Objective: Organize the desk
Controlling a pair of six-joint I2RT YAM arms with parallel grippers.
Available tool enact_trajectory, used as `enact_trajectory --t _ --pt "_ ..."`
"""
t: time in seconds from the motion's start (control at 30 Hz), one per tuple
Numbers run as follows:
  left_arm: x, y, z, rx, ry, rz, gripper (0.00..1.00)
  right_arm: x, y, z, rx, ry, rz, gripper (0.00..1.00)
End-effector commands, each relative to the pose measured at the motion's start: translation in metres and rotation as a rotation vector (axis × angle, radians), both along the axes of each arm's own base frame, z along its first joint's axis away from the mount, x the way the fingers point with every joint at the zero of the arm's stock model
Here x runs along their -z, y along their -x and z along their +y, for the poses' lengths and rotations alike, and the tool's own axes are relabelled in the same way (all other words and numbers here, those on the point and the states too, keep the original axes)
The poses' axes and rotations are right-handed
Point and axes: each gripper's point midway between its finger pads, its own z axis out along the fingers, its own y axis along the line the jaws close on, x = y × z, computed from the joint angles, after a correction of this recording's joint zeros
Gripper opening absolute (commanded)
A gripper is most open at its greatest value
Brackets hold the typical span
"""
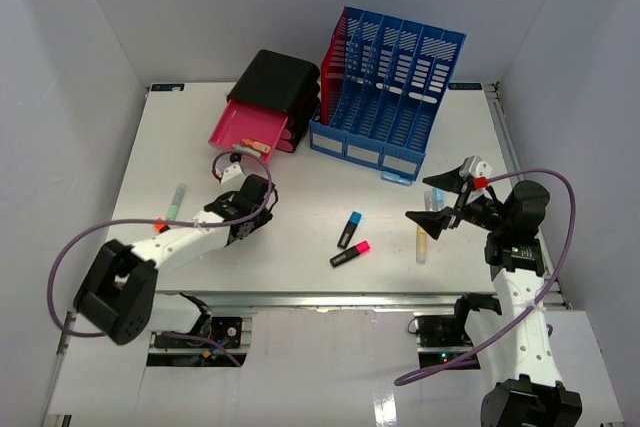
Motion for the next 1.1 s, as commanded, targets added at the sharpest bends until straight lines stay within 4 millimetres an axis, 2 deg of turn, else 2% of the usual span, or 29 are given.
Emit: enact_trajectory --t 0.0,0.03,0.13,0.17,0.23,0.27,0.33,0.4,0.47,0.53,0.73,0.93,0.97,1.07 --pt "-0.056 0.013 -0.013 0.075 0.145 -0.099 0.00 -0.007 0.001 -0.001 -0.005 0.006 -0.048 0.98" --pt "-0.063 0.016 -0.014 0.081 0.162 -0.102 0.00 -0.008 0.001 -0.001 -0.004 0.007 -0.051 0.98" --pt "-0.105 0.016 -0.019 0.102 0.233 -0.180 0.00 -0.009 0.001 -0.002 0.004 0.009 -0.059 0.98" --pt "-0.114 0.017 -0.018 0.105 0.238 -0.193 0.00 -0.008 0.001 -0.002 0.005 0.010 -0.060 0.98" --pt "-0.150 0.007 -0.022 0.110 0.258 -0.257 0.00 -0.009 0.001 -0.002 0.006 0.009 -0.059 0.98" --pt "-0.158 0.003 -0.022 0.114 0.241 -0.271 0.01 -0.008 0.001 -0.002 0.004 0.009 -0.057 0.98" --pt "-0.184 -0.015 -0.027 0.114 0.225 -0.306 0.02 -0.009 0.001 -0.003 0.005 0.010 -0.059 0.98" --pt "-0.197 -0.030 -0.030 0.118 0.198 -0.318 0.03 -0.009 0.000 -0.003 0.007 0.010 -0.059 0.98" --pt "-0.211 -0.057 -0.038 0.117 0.184 -0.324 0.04 -0.009 0.001 -0.003 0.009 0.011 -0.064 0.98" --pt "-0.210 -0.080 -0.034 0.093 0.190 -0.308 0.04 -0.010 0.001 -0.004 0.017 0.013 -0.070 0.98" --pt "-0.193 -0.131 -0.015 0.030 0.257 -0.251 0.04 -0.010 0.000 -0.006 0.028 0.014 -0.075 0.98" --pt "-0.174 -0.166 -0.004 0.009 0.258 -0.205 0.04 -0.010 0.000 -0.006 0.029 0.014 -0.073 0.98" --pt "-0.174 -0.167 -0.001 0.002 0.257 -0.203 0.04 -0.010 0.000 -0.006 0.027 0.014 -0.073 0.98" --pt "-0.157 -0.185 0.002 -0.009 0.271 -0.161 0.05 -0.009 -0.001 -0.006 0.029 0.014 -0.068 0.98"
